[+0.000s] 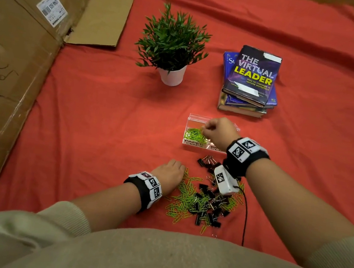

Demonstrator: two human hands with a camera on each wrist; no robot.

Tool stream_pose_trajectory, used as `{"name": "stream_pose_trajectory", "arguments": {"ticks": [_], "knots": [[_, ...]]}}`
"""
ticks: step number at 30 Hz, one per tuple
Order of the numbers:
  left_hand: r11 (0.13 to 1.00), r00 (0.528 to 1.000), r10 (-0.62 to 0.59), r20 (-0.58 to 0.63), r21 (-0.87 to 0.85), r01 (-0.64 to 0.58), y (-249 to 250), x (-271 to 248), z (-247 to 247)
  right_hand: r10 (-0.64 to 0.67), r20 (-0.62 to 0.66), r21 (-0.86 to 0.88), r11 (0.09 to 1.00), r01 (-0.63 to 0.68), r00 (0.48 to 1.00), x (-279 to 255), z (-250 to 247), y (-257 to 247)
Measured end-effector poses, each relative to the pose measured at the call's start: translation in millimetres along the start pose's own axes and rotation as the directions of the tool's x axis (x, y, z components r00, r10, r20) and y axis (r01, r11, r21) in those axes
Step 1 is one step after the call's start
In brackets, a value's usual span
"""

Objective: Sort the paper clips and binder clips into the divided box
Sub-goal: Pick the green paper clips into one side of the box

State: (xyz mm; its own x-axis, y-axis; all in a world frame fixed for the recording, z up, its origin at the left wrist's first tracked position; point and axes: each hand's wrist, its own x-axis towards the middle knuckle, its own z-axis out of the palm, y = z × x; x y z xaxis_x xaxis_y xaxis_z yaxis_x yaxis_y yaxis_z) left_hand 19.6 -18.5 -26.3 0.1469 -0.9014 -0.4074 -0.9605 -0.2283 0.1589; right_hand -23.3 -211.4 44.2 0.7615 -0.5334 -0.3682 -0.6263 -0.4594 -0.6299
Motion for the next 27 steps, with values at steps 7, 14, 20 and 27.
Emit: {"name": "stream_pose_trajectory", "arguments": {"ticks": [7, 14, 20, 27], "knots": [[0.951, 0.998, -0.061, -0.023, -0.304, 0.051, -14, 7, -15, -0.095, -0.052, -0.251, 0.965, 0.079, 0.994, 22, 20, -3], [0.88, 0.951, -0.198, -0.239, -0.47, 0.065, -27, 46, -71, -0.194, -0.131, -0.229, 0.96, 0.161, 0.972, -2, 22, 10], [0.902, 0.954, -0.208, -0.217, -0.42, 0.101, -27, 87, -98, -0.124, 0.1, -0.227, 0.963, 0.144, 0.987, -53, 51, 26], [0.922, 0.97, -0.166, -0.177, -0.376, 0.089, -21, 73, -82, -0.121, 0.238, -0.43, 0.877, 0.216, 0.964, -81, 99, 35]]}}
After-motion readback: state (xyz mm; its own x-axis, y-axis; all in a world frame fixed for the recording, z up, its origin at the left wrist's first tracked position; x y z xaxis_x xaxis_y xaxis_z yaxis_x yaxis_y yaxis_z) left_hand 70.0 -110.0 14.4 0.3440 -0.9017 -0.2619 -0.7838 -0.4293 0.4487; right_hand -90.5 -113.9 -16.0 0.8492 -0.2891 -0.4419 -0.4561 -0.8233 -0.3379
